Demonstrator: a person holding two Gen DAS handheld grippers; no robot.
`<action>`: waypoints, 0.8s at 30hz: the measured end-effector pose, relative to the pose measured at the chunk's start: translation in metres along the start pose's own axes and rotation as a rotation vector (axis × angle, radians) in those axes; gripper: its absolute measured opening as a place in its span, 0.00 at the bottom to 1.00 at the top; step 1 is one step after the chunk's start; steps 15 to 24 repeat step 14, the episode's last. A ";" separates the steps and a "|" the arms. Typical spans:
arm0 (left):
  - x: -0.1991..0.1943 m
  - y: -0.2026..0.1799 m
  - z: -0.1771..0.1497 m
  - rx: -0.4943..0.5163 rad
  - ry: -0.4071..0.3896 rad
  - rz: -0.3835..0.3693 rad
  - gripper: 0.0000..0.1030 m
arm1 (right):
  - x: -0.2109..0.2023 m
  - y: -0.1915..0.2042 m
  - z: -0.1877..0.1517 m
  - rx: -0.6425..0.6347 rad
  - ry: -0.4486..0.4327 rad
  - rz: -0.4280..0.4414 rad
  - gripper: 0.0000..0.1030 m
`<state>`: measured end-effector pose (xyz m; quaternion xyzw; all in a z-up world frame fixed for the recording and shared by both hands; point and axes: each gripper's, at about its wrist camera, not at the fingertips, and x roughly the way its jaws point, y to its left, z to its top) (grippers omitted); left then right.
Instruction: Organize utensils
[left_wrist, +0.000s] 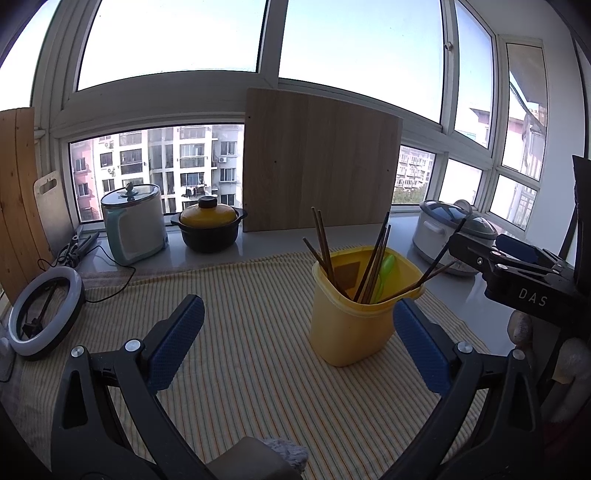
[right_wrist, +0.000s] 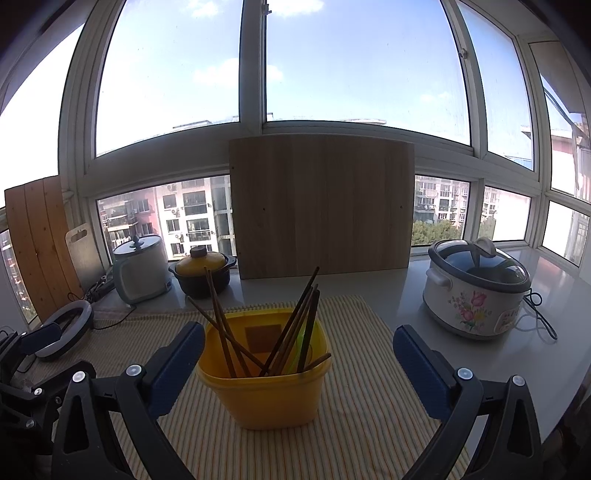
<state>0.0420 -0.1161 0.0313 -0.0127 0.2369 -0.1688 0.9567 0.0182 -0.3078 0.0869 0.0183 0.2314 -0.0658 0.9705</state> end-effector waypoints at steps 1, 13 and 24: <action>0.000 0.000 0.000 -0.002 0.000 -0.001 1.00 | 0.000 0.000 0.000 0.001 0.001 0.000 1.00; 0.001 0.002 -0.002 -0.009 -0.002 0.005 1.00 | -0.001 0.001 -0.002 0.002 0.004 -0.002 1.00; 0.001 0.003 -0.002 -0.011 -0.001 0.005 1.00 | -0.001 0.001 -0.002 0.002 0.004 -0.003 1.00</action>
